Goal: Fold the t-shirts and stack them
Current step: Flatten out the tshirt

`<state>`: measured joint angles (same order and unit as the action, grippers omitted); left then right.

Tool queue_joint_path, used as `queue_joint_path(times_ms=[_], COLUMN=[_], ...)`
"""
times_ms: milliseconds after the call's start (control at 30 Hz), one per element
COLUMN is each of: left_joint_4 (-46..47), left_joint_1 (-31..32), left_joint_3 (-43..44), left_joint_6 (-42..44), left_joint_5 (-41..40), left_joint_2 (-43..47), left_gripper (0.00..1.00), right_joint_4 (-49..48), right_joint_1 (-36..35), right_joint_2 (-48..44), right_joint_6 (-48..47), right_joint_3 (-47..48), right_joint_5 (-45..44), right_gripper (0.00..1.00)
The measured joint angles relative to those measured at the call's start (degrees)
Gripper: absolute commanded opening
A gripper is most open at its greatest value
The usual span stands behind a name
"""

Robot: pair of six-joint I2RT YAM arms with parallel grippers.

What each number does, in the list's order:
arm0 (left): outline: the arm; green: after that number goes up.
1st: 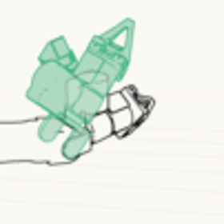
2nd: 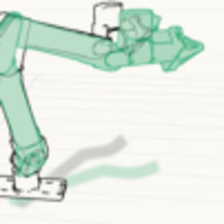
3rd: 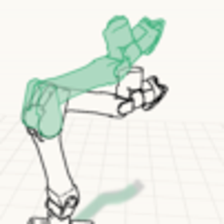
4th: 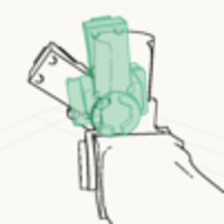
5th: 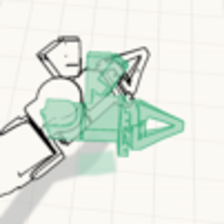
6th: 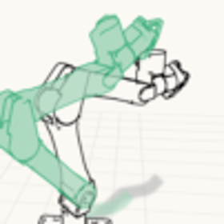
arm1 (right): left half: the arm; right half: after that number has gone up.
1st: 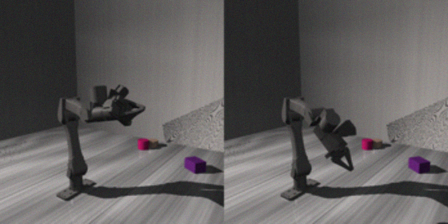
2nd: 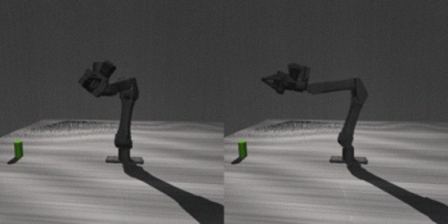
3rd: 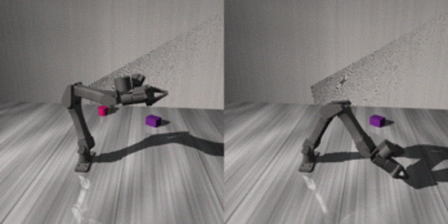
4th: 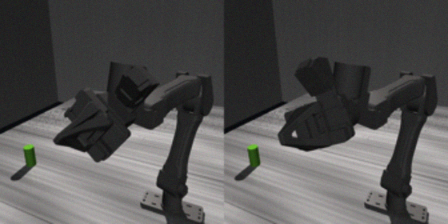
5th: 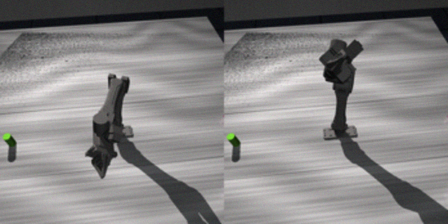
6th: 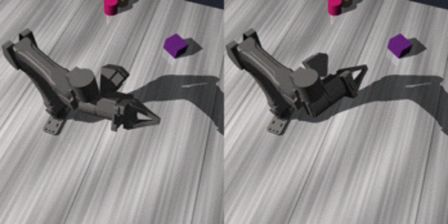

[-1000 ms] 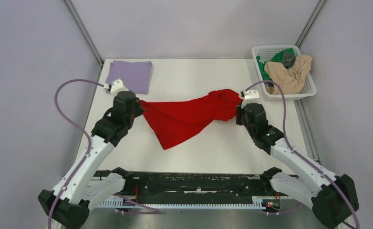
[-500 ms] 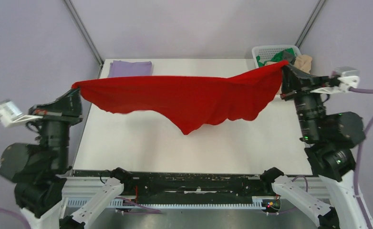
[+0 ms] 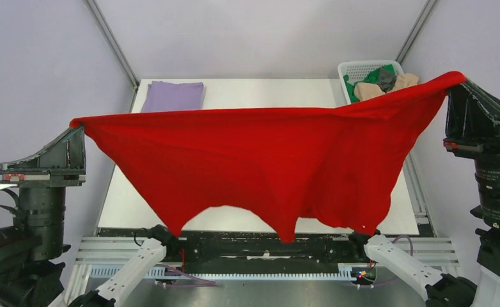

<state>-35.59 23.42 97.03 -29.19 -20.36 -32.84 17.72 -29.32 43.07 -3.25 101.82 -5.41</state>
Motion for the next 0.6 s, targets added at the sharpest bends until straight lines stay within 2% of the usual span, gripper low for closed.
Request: queue_joint_path(times_ms=[200, 367, 500, 600], left_joint_4=[-0.7, 2.64, 4.63, 4.92], left_joint_1=[0.11, 0.39, 0.37, -1.2], left_joint_3=[-0.22, -6.86, -19.19, -25.35], left_joint_6=[0.11, 0.07, -0.61, -2.78], left_joint_5=[-1.92, -9.9, -19.78, -23.04], left_joint_2=[-1.05, -6.58, -18.88, -32.79], left_gripper=[0.02, 0.02, 0.02, 0.02], right_joint_4=[-1.31, -7.8, -14.34, -17.46], right_joint_1=[-0.04, -0.09, 0.42, 3.13], right_joint_2=[4.26, 9.14, 16.65, 26.38], right_joint_6=[-3.93, -8.31, -10.71, -9.97], right_joint_3=[-1.2, -13.77, -26.77, -34.1], right_joint_5=[-5.49, -17.2, -26.62, -27.69], right_gripper=[0.0, 0.02, 0.02, 0.01])
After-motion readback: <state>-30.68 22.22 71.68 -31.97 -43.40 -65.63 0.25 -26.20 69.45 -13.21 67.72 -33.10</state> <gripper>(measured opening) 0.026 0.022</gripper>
